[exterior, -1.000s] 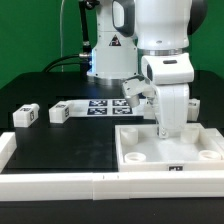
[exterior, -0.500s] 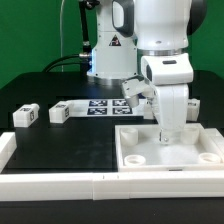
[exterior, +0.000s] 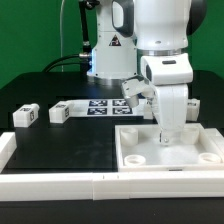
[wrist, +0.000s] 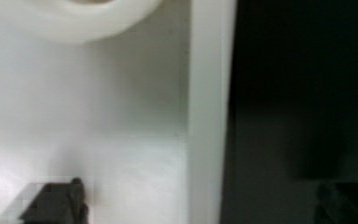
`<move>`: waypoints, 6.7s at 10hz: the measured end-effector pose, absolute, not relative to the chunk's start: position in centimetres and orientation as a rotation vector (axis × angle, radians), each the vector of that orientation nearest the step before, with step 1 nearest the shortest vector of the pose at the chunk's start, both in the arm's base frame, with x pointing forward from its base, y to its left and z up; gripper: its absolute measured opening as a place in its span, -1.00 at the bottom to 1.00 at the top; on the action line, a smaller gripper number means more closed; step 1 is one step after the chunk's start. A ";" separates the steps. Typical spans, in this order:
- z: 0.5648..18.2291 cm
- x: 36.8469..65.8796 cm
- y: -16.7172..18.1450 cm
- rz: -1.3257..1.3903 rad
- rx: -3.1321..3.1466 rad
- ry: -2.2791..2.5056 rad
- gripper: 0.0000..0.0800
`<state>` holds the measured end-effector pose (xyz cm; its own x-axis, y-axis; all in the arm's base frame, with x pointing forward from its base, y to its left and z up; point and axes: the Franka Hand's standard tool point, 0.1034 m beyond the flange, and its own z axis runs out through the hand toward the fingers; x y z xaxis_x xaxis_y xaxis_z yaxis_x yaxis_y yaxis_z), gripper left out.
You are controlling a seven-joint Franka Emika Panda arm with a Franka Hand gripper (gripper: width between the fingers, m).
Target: Assemble one leg
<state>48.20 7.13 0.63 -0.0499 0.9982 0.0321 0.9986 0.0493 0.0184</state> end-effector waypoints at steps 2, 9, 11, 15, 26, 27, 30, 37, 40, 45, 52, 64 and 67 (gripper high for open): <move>2.7 47.9 7.6 -0.077 -2.226 -2.231 0.62; 6.0 46.7 7.8 -0.120 -2.529 -1.916 0.62; 5.8 46.7 7.6 -0.127 -2.720 -1.593 0.62; 5.6 45.8 7.0 -0.167 -3.019 -0.653 0.62; 4.1 40.4 16.1 -0.059 -3.001 0.381 0.62; 4.2 40.8 15.9 -0.069 -2.997 0.395 0.62; 4.0 40.4 14.8 0.310 -3.002 0.290 0.62; 3.0 35.8 14.8 1.321 -2.717 0.282 0.62; 2.5 35.7 15.9 1.351 -2.724 0.320 0.62; 0.7 34.6 15.7 1.308 -2.749 0.326 0.62; 0.7 34.6 15.9 1.312 -2.757 0.335 -0.28; 7.8 37.3 16.1 1.321 -2.761 0.278 -0.27; 7.3 38.4 16.4 1.145 -2.829 0.291 -0.27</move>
Offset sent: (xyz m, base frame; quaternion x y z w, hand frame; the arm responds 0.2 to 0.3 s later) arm -0.0178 -0.0022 0.0476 -0.0395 -0.0415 0.0317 0.9979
